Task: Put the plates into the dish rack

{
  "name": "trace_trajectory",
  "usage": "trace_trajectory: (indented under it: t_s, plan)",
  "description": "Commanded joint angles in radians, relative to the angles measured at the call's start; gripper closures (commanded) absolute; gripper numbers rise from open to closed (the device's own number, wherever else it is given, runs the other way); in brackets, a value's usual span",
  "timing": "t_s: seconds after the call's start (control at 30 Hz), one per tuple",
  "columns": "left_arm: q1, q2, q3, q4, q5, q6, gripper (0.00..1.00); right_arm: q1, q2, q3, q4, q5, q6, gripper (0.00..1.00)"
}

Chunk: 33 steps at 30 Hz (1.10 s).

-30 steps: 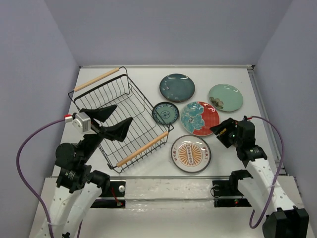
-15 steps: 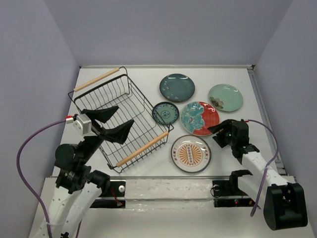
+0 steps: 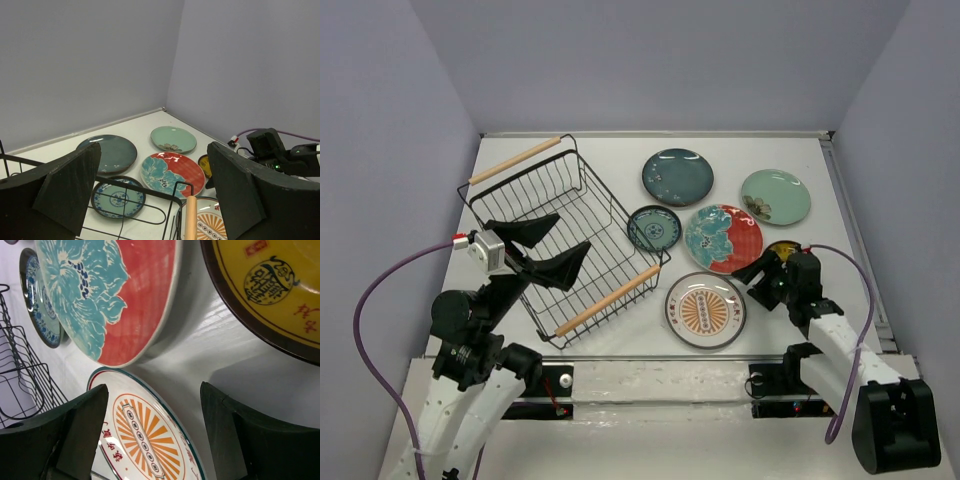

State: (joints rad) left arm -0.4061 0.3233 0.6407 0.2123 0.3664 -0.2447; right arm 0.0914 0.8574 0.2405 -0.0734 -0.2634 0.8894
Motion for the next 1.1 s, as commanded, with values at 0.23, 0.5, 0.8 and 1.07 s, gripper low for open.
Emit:
trace_trajectory:
  t_s: [0.23,0.5,0.8,1.07]
  plan:
    - [-0.005,-0.007,0.017,0.044,0.016,0.01,0.01,-0.005,0.243,-0.063,0.446,0.045,0.154,0.34]
    - [-0.005,-0.007,0.017,0.042,0.012,0.012,0.01,-0.005,0.416,-0.099,0.721,0.136,0.252,0.51]
    - [-0.005,-0.007,0.017,0.042,0.011,0.01,0.01,-0.005,0.476,-0.093,0.77,0.224,0.283,0.63]
    - [-0.007,-0.013,0.017,0.042,0.014,0.013,0.01,0.007,0.381,-0.057,0.669,0.234,0.231,0.93]
